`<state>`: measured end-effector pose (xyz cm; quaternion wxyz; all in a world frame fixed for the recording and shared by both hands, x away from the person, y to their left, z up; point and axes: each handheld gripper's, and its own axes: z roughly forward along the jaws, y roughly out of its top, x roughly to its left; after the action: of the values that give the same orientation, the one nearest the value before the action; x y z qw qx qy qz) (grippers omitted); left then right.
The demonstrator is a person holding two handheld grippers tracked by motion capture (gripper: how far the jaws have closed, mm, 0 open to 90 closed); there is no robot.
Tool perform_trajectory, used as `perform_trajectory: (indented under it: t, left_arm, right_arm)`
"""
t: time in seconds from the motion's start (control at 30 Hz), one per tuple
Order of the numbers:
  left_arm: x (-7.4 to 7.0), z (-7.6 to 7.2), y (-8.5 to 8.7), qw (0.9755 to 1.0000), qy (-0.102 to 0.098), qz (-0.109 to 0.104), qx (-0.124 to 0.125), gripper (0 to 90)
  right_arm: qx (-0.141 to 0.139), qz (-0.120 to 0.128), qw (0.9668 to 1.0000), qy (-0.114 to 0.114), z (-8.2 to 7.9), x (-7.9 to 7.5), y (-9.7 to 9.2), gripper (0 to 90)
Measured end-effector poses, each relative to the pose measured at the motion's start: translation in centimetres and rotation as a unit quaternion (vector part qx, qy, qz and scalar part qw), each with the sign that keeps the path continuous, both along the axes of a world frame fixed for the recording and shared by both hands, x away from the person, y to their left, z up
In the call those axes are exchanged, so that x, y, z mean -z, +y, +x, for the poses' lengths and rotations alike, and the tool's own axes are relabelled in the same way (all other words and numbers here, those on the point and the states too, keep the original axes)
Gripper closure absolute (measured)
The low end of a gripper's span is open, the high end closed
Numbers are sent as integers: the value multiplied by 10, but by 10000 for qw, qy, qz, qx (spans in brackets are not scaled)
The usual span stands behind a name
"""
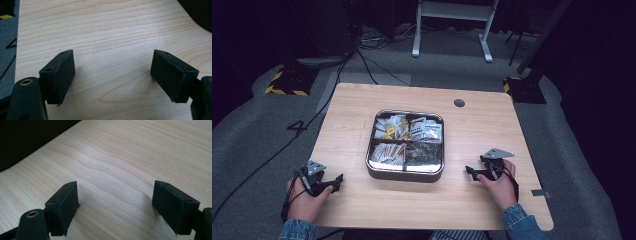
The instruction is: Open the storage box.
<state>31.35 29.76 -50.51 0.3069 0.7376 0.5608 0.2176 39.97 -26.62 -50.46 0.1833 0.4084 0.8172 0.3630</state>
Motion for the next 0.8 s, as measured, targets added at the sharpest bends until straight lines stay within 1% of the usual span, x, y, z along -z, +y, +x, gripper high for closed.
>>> perform_trajectory:
  t: [0.33, 0.4, 0.43, 0.5, 0.6, 0.7, 0.73, 0.8]
  left_arm:
    - [0, 0, 0, 10000, -5, -7, 2, 203]
    - [0, 1, 0, 10000, 1, -7, 38, 204]
    - [0, 1, 0, 10000, 4, 2, 55, 204]
    - [0, 1, 0, 10000, 4, 9, 61, 205]
    - [0, 1, 0, 10000, 5, 6, 62, 205]
    - [0, 1, -1, 10000, 1, 2, 23, 205]
    - [0, 1, -2, 10000, -8, -9, 3, 205]
    - [0, 1, -2, 10000, 0, 11, -4, 205]
  right_arm:
    - [30, -7, 10000, 4, 0, 0, 1, 217]
    - [274, -35, 9996, 26, -4, -1, 3, 229]
    - [305, -73, 9995, 75, -4, -2, 4, 231]
    - [295, -75, 9995, 79, -3, -2, 4, 230]
    - [242, -21, 9997, 2, -4, 0, 3, 230]
    - [237, -38, 9997, 18, -3, -1, 3, 231]
    - [249, -49, 9997, 32, -3, -1, 4, 237]
    - [203, -68, 9997, 69, -3, -3, 5, 287]
